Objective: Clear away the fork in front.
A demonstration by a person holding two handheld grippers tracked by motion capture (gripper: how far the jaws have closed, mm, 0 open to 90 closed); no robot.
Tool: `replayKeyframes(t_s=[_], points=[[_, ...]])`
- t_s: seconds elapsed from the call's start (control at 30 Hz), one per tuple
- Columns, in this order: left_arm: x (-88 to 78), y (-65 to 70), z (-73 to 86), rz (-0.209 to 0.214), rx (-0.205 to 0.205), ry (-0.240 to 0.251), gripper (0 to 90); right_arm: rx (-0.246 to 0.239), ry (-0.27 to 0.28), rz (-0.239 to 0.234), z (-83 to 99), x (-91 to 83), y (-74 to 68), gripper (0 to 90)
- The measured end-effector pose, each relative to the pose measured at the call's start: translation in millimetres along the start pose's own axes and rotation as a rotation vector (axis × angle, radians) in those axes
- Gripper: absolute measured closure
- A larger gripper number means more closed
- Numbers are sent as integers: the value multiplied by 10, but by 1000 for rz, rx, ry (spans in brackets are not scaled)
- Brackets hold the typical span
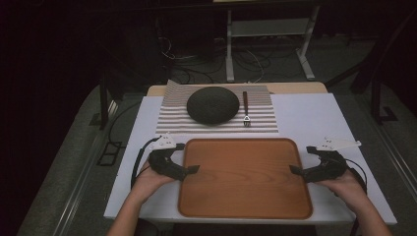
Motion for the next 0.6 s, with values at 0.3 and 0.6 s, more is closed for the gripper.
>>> replayKeyframes(t_s=[0.3,0.6], points=[[-26,-37,45,-14,-19,3,0,40,-36,29,-26,27,32,0],[-22,-35,75,-17,-14,-5,0,53,-44,40,-128,55,59,0]])
Point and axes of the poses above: each handheld gripper's, and its own axes: x roughly forward along the jaws, z roughly out of its underside, y roughly to its right, the point moved 3 cm from there along x, roughly forward along the jaws, and after that the axes turned 14 degrees about -y, right-handed, at the moved point
